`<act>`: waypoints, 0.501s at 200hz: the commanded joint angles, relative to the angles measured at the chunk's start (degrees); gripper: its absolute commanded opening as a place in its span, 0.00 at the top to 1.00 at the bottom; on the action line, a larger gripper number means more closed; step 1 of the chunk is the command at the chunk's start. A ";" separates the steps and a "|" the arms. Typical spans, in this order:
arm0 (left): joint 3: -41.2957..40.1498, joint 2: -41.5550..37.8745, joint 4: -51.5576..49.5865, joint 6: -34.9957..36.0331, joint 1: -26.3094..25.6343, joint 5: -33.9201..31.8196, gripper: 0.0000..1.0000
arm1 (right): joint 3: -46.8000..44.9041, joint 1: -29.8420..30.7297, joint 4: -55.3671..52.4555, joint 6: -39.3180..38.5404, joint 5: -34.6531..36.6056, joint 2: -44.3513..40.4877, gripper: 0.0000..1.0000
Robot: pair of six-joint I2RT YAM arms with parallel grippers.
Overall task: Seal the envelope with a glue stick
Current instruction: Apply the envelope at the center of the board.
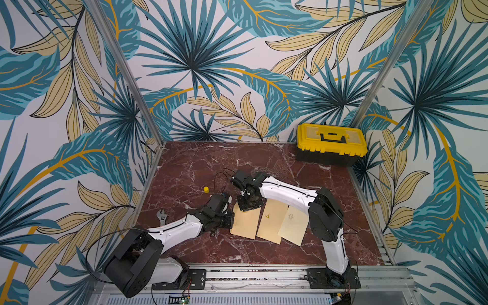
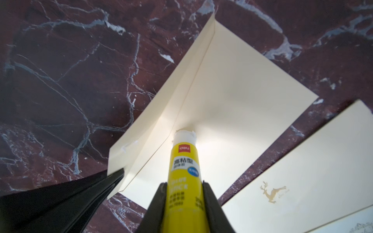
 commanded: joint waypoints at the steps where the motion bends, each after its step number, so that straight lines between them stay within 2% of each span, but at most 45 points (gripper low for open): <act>1: -0.60 0.15 0.67 -0.25 0.36 -0.06 0.96 | -2.50 1.13 -4.41 -1.45 -2.56 0.60 1.00; 25: -0.64 0.19 0.79 -0.29 0.41 -0.02 0.97 | -2.24 1.15 -4.77 -1.58 -0.96 0.99 1.00; 77: -0.73 0.00 0.59 -0.34 0.40 0.16 0.97 | 1.88 0.95 -4.34 0.08 7.41 3.45 1.00; 100: -0.77 -0.01 0.64 -0.30 0.41 0.19 0.98 | 3.14 0.61 -4.51 -0.06 8.43 4.58 1.00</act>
